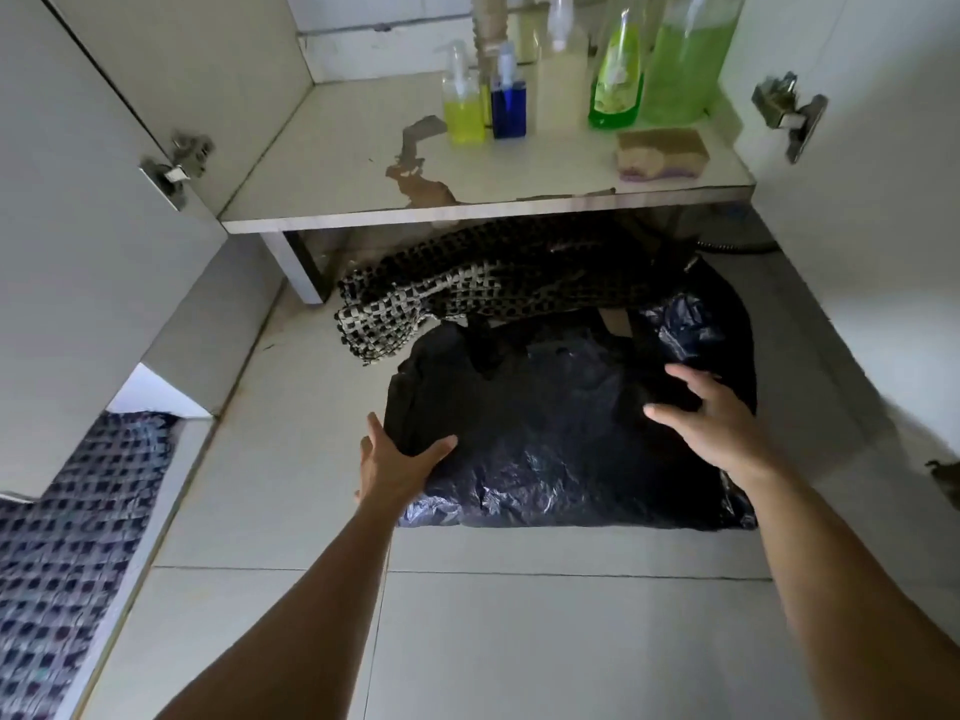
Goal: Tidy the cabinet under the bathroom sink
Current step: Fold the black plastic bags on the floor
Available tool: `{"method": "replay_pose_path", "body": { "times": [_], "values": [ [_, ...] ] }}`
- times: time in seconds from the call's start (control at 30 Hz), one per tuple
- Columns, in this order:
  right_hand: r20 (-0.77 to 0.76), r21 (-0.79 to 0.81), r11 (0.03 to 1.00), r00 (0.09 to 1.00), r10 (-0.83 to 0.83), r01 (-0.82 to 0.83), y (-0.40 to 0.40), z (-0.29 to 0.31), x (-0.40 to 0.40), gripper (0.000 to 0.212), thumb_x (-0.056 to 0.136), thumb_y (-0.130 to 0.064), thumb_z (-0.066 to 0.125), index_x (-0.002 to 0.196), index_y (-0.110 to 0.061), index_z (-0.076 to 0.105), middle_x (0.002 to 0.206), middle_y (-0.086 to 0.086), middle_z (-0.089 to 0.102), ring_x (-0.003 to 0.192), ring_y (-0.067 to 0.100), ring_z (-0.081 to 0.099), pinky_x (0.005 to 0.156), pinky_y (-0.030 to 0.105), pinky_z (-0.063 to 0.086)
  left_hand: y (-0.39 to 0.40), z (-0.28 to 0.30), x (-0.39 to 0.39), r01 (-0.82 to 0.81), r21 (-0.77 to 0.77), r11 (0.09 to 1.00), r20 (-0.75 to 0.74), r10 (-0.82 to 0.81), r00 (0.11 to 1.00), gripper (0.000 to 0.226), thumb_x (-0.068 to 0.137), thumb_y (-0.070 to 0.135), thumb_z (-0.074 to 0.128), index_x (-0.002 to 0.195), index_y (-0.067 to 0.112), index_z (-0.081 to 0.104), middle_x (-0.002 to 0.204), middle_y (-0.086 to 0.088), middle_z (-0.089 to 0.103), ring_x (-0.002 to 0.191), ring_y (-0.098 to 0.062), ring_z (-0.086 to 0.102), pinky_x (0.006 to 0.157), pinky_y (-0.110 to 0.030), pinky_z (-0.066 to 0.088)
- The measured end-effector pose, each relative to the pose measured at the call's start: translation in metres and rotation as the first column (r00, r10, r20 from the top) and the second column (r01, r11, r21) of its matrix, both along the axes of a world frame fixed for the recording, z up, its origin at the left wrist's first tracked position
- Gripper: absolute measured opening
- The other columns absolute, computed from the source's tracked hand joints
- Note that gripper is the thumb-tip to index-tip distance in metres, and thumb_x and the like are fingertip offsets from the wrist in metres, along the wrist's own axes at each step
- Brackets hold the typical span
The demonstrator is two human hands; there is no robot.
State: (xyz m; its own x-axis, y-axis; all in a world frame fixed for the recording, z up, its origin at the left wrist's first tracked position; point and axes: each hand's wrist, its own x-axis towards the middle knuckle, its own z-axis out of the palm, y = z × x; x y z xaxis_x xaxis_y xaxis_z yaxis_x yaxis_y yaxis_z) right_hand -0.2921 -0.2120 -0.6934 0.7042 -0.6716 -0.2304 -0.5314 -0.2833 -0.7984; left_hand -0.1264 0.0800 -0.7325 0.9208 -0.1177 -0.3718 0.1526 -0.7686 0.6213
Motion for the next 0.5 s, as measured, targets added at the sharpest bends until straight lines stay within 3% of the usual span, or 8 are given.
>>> {"method": "replay_pose_path", "body": {
  "times": [0.07, 0.2, 0.3, 0.37, 0.43, 0.5],
  "values": [
    [-0.079, -0.218, 0.971, 0.993, 0.085, -0.101, 0.005, -0.024, 0.000, 0.064, 0.084, -0.022, 0.070, 0.141, -0.014, 0.043, 0.153, 0.006, 0.034, 0.142, 0.021, 0.029, 0.114, 0.031, 0.022, 0.001, -0.010, 0.007, -0.016, 0.004, 1.000, -0.008, 0.016, 1.000, 0.102, 0.061, 0.067, 0.074, 0.136, 0.018, 0.027, 0.128, -0.015, 0.049, 0.113, -0.040, 0.052, 0.090, -0.054, 0.050],
    [-0.146, -0.407, 0.909, 0.989, 0.036, -0.093, 0.005, -0.058, 0.011, 0.060, 0.091, -0.030, 0.060, 0.143, -0.008, 0.040, 0.154, 0.015, 0.029, 0.144, 0.029, 0.024, 0.118, 0.041, 0.020, 0.000, -0.015, 0.017, -0.041, -0.026, 0.999, -0.109, 0.038, 0.993, 0.083, 0.062, 0.066, 0.074, 0.119, 0.013, 0.046, 0.112, -0.011, 0.061, 0.090, -0.029, 0.061, 0.067, -0.036, 0.055],
    [-0.360, -0.386, 0.891, 0.928, 0.091, -0.238, -0.003, -0.070, 0.021, 0.058, 0.096, -0.037, 0.048, 0.146, -0.011, 0.034, 0.155, 0.014, 0.027, 0.144, 0.029, 0.023, 0.117, 0.042, 0.019, 0.000, -0.024, 0.023, -0.034, -0.012, 0.999, -0.138, 0.032, 0.990, 0.090, 0.048, 0.077, 0.069, 0.111, 0.015, 0.055, 0.101, -0.010, 0.068, 0.086, -0.031, 0.066, 0.072, -0.041, 0.058],
    [-0.417, -0.325, 0.901, 0.899, 0.137, -0.288, -0.005, -0.072, 0.024, 0.057, 0.097, -0.037, 0.046, 0.146, -0.010, 0.035, 0.155, 0.014, 0.029, 0.144, 0.028, 0.024, 0.118, 0.039, 0.019, -0.001, -0.031, 0.022, -0.001, 0.012, 1.000, -0.147, 0.003, 0.989, 0.086, 0.053, 0.076, 0.068, 0.112, 0.015, 0.059, 0.101, -0.010, 0.069, 0.090, -0.032, 0.066, 0.077, -0.040, 0.057],
    [-0.290, -0.316, 0.924, 0.949, 0.120, -0.214, -0.005, -0.064, 0.020, 0.052, 0.096, -0.030, 0.052, 0.141, -0.006, 0.043, 0.150, 0.015, 0.039, 0.140, 0.028, 0.033, 0.116, 0.035, 0.023, -0.002, -0.036, 0.019, 0.048, 0.043, 0.998, -0.130, -0.042, 0.991, 0.075, 0.067, 0.066, 0.070, 0.117, 0.012, 0.059, 0.109, -0.010, 0.069, 0.101, -0.033, 0.062, 0.084, -0.039, 0.052],
    [-0.041, -0.368, 0.930, 0.999, -0.004, -0.011, -0.002, -0.047, 0.008, 0.039, 0.091, -0.017, 0.060, 0.127, -0.002, 0.057, 0.134, 0.017, 0.055, 0.128, 0.030, 0.049, 0.107, 0.032, 0.033, -0.001, -0.038, 0.016, 0.081, 0.123, 0.989, -0.131, -0.064, 0.989, 0.072, 0.073, 0.062, 0.068, 0.119, 0.009, 0.057, 0.113, -0.012, 0.067, 0.106, -0.034, 0.060, 0.087, -0.038, 0.050]
  ]
}}
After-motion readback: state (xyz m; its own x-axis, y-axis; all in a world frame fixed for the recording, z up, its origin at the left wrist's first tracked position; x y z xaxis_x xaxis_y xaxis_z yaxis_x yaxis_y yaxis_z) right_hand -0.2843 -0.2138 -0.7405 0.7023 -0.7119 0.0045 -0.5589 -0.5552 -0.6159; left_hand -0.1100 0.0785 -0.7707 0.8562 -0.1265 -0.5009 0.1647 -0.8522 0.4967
